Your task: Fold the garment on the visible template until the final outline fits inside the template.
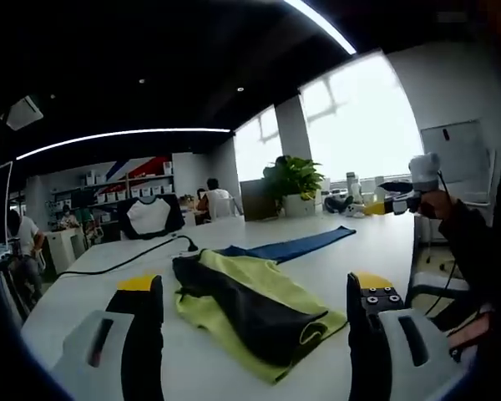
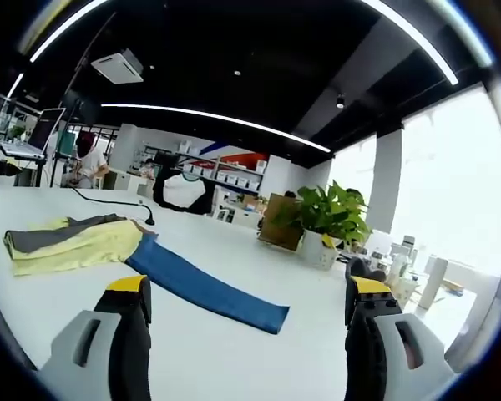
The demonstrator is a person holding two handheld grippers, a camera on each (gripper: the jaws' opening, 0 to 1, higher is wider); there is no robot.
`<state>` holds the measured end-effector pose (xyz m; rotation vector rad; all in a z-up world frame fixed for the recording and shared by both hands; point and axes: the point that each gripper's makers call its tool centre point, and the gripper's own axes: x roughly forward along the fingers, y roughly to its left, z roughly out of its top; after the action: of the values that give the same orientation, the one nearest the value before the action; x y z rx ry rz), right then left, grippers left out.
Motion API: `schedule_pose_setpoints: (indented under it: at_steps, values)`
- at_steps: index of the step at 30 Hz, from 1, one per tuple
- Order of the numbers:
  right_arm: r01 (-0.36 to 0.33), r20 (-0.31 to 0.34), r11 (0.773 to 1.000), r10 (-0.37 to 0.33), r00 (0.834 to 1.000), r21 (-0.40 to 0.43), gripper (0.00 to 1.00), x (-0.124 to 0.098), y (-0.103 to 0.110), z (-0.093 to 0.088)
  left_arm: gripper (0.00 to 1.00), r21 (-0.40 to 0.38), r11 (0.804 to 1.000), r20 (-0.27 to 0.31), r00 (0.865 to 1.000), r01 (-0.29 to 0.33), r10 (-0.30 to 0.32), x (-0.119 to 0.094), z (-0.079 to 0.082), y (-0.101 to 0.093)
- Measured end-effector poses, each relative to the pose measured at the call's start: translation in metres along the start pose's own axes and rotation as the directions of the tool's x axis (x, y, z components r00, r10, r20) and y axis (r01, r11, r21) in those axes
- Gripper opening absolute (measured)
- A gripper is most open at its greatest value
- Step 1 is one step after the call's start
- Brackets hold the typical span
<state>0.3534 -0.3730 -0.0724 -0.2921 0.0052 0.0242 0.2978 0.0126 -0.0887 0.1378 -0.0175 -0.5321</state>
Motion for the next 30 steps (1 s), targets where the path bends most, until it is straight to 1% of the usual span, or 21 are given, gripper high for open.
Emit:
schedule_pose_setpoints:
  at_steps: [2, 4, 9, 12, 15, 19, 21, 22, 23, 24, 25, 27, 29, 30]
  values:
    - [0.003, 0.003, 1.000, -0.003, 1.000, 0.001, 0.99, -0.003, -0.001, 0.001, 0.96, 0.031, 0.999, -0.035, 0.999, 0.018, -0.017, 0.007, -0.007, -0.007]
    - [0.009, 0.006, 1.000, -0.009, 1.000, 0.008, 0.99, -0.005, -0.002, 0.002, 0.96, 0.045, 0.998, -0.058, 0.998, 0.035, -0.033, 0.011, -0.012, -0.013]
    - [0.032, 0.005, 0.999, -0.033, 0.999, 0.018, 0.99, -0.008, -0.008, 0.001, 0.93, 0.071, 0.995, -0.094, 0.994, 0.067, -0.061, 0.025, -0.022, -0.024]
    - [0.034, 0.002, 0.999, -0.035, 0.999, 0.024, 0.99, -0.009, -0.009, 0.000, 0.92, 0.116, 0.990, -0.127, 0.990, 0.079, -0.064, 0.032, -0.029, -0.028]
    - [0.035, 0.006, 0.999, -0.035, 0.999, 0.032, 0.99, -0.011, -0.010, 0.000, 0.90, 0.137, 0.987, -0.138, 0.988, 0.083, -0.064, 0.035, -0.032, -0.030]
    - [0.034, 0.003, 0.999, -0.034, 0.999, 0.035, 0.99, -0.012, -0.010, 0.000, 0.85, 0.152, 0.983, -0.159, 0.984, 0.103, -0.079, 0.039, -0.036, -0.033]
    - [0.034, 0.001, 0.999, -0.034, 0.999, 0.039, 0.99, -0.012, -0.010, 0.000, 0.81, 0.163, 0.979, -0.187, 0.978, 0.123, -0.092, 0.042, -0.042, -0.036]
    - [0.033, -0.001, 0.999, -0.033, 0.999, 0.042, 0.99, -0.013, -0.010, -0.001, 0.78, 0.171, 0.975, -0.216, 0.971, 0.142, -0.104, 0.044, -0.048, -0.038]
    - [0.034, -0.002, 0.998, -0.033, 0.999, 0.045, 0.99, -0.013, -0.010, -0.001, 0.76, 0.178, 0.971, -0.231, 0.966, 0.159, -0.115, 0.045, -0.051, -0.041]
    - [0.033, -0.005, 0.998, -0.033, 0.999, 0.047, 0.99, -0.013, -0.011, -0.002, 0.70, 0.184, 0.966, -0.245, 0.960, 0.181, -0.133, 0.046, -0.053, -0.045]
    - [0.033, -0.005, 0.998, -0.033, 0.999, 0.048, 0.99, -0.013, -0.011, -0.002, 0.66, 0.188, 0.962, -0.255, 0.956, 0.197, -0.146, 0.046, -0.055, -0.048]
    - [0.034, -0.003, 0.998, -0.034, 0.999, 0.053, 0.99, -0.013, -0.011, -0.002, 0.57, 0.184, 0.961, -0.265, 0.952, 0.205, -0.152, 0.047, -0.055, -0.051]
    - [0.030, -0.001, 0.998, -0.030, 1.000, 0.053, 0.98, -0.013, -0.009, -0.002, 0.52, 0.175, 0.961, -0.273, 0.948, 0.214, -0.162, 0.049, -0.056, -0.053]
    - [0.026, -0.003, 0.998, -0.026, 1.000, 0.055, 0.98, -0.013, -0.008, -0.003, 0.48, 0.172, 0.959, -0.283, 0.944, 0.225, -0.170, 0.050, -0.058, -0.054]
